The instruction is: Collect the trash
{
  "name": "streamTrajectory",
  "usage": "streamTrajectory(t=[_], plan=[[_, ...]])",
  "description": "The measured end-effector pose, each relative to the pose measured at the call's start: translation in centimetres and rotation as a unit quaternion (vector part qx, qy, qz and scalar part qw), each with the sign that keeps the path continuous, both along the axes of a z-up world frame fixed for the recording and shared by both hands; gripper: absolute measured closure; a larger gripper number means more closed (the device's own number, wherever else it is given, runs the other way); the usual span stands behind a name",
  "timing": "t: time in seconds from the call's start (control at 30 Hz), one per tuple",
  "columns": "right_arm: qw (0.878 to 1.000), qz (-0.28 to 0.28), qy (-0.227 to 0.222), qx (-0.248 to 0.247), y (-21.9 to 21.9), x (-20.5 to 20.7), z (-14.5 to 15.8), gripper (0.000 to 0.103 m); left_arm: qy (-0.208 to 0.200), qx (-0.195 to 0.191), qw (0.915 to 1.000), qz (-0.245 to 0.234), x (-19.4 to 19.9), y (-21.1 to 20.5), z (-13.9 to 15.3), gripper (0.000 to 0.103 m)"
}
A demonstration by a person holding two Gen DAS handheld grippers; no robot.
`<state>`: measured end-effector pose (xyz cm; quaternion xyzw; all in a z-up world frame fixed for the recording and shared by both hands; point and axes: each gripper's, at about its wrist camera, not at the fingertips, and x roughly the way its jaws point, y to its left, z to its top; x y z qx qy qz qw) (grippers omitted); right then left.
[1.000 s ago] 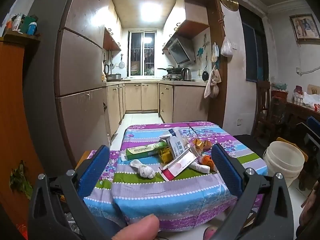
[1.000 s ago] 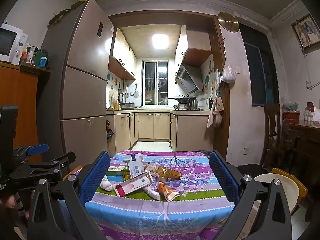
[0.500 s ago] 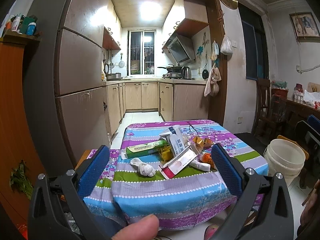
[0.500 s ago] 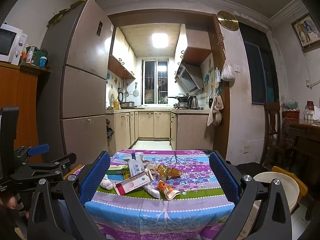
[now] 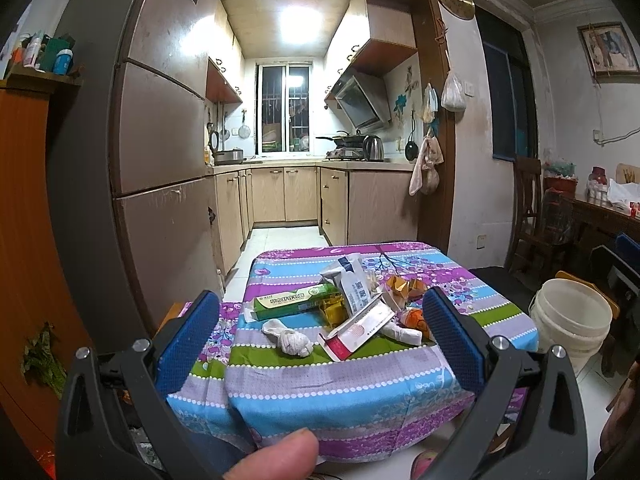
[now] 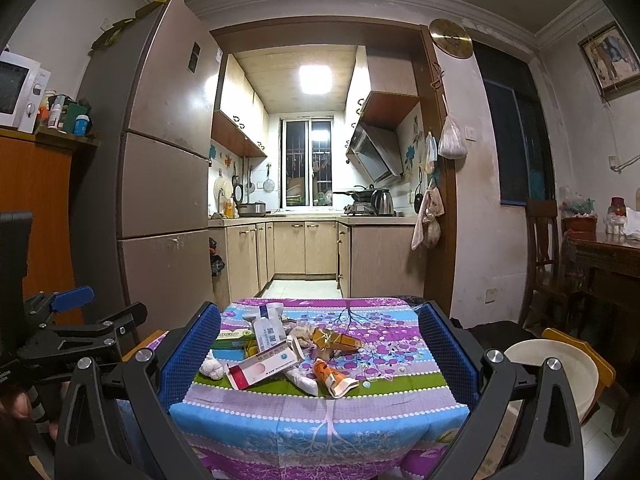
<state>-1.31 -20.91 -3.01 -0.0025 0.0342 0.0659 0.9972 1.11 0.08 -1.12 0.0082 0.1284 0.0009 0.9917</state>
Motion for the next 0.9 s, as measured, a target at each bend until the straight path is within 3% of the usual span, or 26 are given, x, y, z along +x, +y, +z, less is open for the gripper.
streamTrajectory(t=[0.9], plan=[[1.000, -0.001, 0.005, 0.000, -0.13, 0.24, 0.12, 0.004, -0.001, 0.005, 1.0000, 0.001, 0.09, -0.05, 0.43, 0.005]])
